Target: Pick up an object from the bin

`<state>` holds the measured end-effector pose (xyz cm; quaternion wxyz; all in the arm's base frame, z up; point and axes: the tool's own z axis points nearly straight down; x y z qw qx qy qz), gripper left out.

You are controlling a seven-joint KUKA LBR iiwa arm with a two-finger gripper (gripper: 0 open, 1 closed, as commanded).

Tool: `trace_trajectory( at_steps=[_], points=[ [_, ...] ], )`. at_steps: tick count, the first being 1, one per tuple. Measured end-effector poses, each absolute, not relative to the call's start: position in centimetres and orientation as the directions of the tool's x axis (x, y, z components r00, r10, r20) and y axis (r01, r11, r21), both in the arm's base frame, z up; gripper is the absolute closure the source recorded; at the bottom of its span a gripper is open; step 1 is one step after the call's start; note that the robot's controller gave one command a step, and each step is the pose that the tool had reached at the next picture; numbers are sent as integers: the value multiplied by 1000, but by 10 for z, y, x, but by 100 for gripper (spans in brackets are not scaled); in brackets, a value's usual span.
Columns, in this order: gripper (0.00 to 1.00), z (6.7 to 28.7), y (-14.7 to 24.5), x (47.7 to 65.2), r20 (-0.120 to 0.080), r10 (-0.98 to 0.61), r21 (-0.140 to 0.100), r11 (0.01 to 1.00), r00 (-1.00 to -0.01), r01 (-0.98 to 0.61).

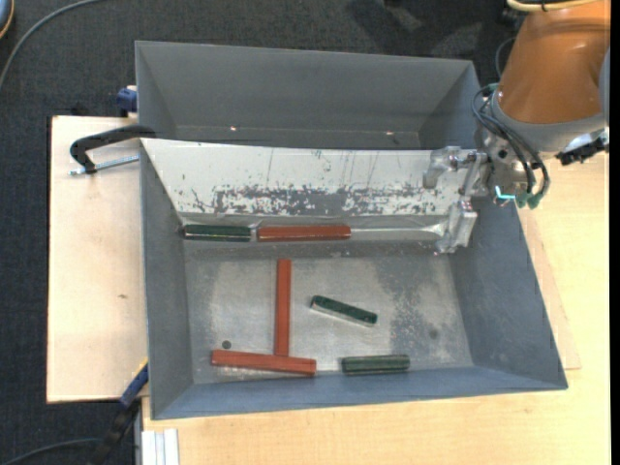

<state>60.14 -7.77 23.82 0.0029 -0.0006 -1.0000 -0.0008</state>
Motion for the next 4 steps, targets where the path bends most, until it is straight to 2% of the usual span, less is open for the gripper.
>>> trace_trajectory(
  at_steps=[1, 2, 3, 4],
  points=[
    [0, 72, -42, 577, 8, 10, 3, 1000, -1000, 10],
    [0, 70, -3, 539, 4, 81, 3, 997, -997, 81],
    [0, 71, 106, 543, -6, 1, 6, 1000, -1000, 1],
    [0, 72, 192, 586, -10, -104, 6, 995, -995, -104]
  ],
)
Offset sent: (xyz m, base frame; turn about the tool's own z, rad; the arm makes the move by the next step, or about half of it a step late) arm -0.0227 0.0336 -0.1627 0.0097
